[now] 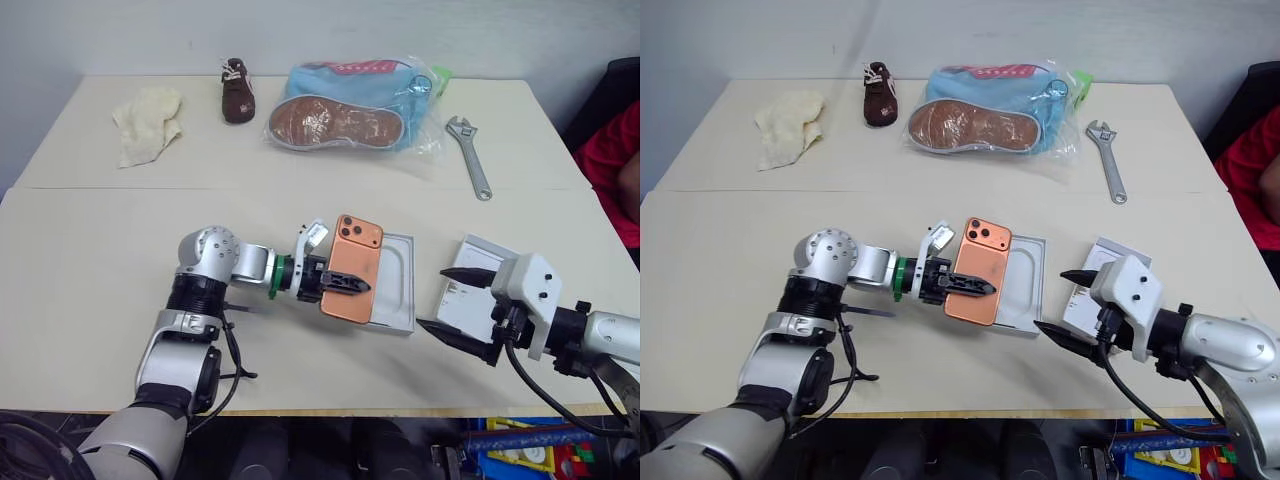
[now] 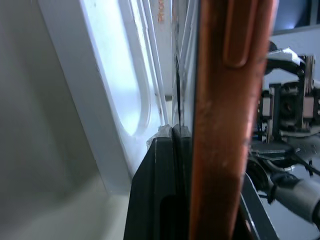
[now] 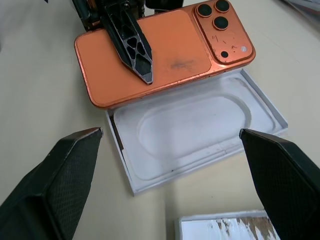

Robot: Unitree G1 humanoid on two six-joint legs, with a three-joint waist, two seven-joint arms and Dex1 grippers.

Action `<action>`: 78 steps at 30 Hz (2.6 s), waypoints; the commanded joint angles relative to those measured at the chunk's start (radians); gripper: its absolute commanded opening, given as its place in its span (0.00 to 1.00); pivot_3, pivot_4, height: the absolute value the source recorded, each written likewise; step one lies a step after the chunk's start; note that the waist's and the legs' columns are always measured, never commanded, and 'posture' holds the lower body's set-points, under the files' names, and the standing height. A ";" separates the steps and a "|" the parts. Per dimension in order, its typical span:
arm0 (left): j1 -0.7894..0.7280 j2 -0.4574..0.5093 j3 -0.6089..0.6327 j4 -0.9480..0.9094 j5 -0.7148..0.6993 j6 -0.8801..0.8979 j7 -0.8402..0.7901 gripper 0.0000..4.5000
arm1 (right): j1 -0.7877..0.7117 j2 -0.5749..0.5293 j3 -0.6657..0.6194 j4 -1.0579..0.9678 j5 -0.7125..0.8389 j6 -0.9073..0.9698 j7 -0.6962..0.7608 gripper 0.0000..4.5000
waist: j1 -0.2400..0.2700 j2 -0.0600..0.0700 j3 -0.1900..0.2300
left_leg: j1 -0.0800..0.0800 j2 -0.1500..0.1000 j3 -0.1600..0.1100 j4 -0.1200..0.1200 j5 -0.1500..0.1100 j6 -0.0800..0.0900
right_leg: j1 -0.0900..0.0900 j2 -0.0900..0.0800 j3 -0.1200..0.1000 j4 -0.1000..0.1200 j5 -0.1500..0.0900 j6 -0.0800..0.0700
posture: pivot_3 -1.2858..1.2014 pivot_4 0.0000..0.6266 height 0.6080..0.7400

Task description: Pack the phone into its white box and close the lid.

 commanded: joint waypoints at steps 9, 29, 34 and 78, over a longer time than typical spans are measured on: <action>-0.085 -0.176 0.024 0.112 0.141 -0.133 0.025 0.02 | 0.058 -0.020 -0.085 -0.083 0.067 0.003 -0.090 1.00 | 0.006 0.000 0.000 | 0.000 0.000 0.001 0.000 0.000 0.000 | 0.000 0.000 0.001 0.001 0.000 0.000 | 0.52 0.24 1.00; -0.114 -0.162 -0.088 0.101 0.256 -0.120 -0.094 0.99 | 0.105 -0.015 -0.056 -0.086 0.081 -0.033 -0.165 1.00 | 0.014 0.000 0.000 | 0.002 0.000 0.004 0.005 0.001 0.001 | -0.001 0.002 0.005 0.005 0.001 0.002 | 0.52 0.24 1.00; -0.128 -0.119 -0.159 0.069 0.278 -0.144 -0.154 0.99 | 0.089 -0.012 -0.038 -0.068 0.082 -0.045 -0.170 1.00 | 0.010 0.000 0.000 | 0.002 0.001 0.004 0.006 0.001 0.001 | -0.001 0.003 0.006 0.006 0.001 0.002 | 0.52 0.24 1.00; 0.200 0.608 -0.234 -0.302 0.437 -1.086 -0.912 0.99 | 0.070 -0.039 -0.057 0.000 0.114 0.116 -0.301 1.00 | -0.004 0.002 -0.001 | -0.001 0.002 0.001 0.009 0.000 0.005 | 0.000 -0.002 0.013 0.004 0.002 -0.002 | 0.52 0.24 1.00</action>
